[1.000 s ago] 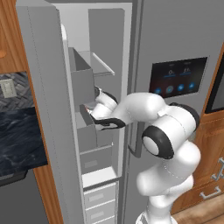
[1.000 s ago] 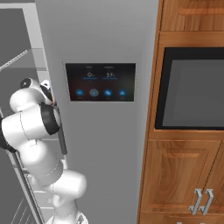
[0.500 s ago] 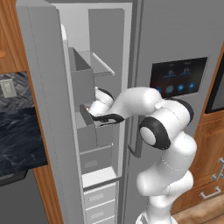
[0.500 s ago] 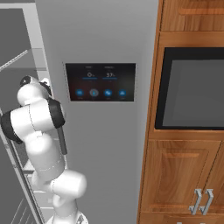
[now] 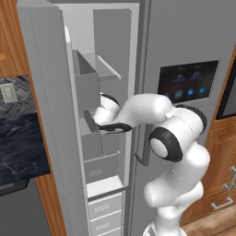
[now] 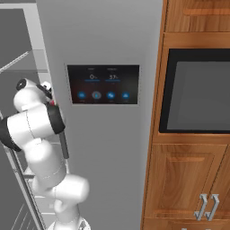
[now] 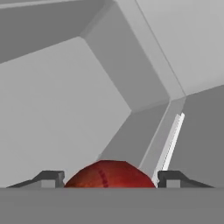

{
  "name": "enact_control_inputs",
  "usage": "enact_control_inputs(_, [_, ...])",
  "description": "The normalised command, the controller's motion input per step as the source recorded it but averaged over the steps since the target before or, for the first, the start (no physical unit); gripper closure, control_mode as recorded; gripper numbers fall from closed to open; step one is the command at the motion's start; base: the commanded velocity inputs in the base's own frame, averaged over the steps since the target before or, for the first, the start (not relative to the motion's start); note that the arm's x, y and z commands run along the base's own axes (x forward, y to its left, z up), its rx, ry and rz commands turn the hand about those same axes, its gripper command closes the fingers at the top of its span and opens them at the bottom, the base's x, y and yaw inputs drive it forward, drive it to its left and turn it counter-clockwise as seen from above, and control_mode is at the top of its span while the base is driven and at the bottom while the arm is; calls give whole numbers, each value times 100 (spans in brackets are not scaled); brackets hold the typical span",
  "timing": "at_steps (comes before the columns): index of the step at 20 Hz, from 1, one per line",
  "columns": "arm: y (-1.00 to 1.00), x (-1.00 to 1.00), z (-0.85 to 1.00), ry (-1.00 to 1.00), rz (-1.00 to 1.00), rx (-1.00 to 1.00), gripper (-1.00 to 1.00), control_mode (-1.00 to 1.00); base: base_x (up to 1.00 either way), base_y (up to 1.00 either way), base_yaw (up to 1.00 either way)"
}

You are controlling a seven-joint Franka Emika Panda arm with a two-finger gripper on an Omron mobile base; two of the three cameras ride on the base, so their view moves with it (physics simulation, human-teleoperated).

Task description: Take the onion and onion out of the freezer and place them in the tupperware container on the counter. Then put the tupperware containing the vegetables back in the freezer.

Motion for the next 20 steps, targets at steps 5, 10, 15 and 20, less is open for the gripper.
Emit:
enact_control_inputs(5, [-42, -57, -4, 0, -1, 7, 100, -100, 0, 0, 0])
enact_control_inputs(10, [-25, -32, 0, 0, 0, 17, 100, -100, 0, 0, 0])
enact_control_inputs(15, [0, -24, 0, -3, 5, 11, 100, -100, 0, 0, 0])
enact_control_inputs(20, [0, -48, 8, -4, 6, 3, 100, -100, 0, 0, 0])
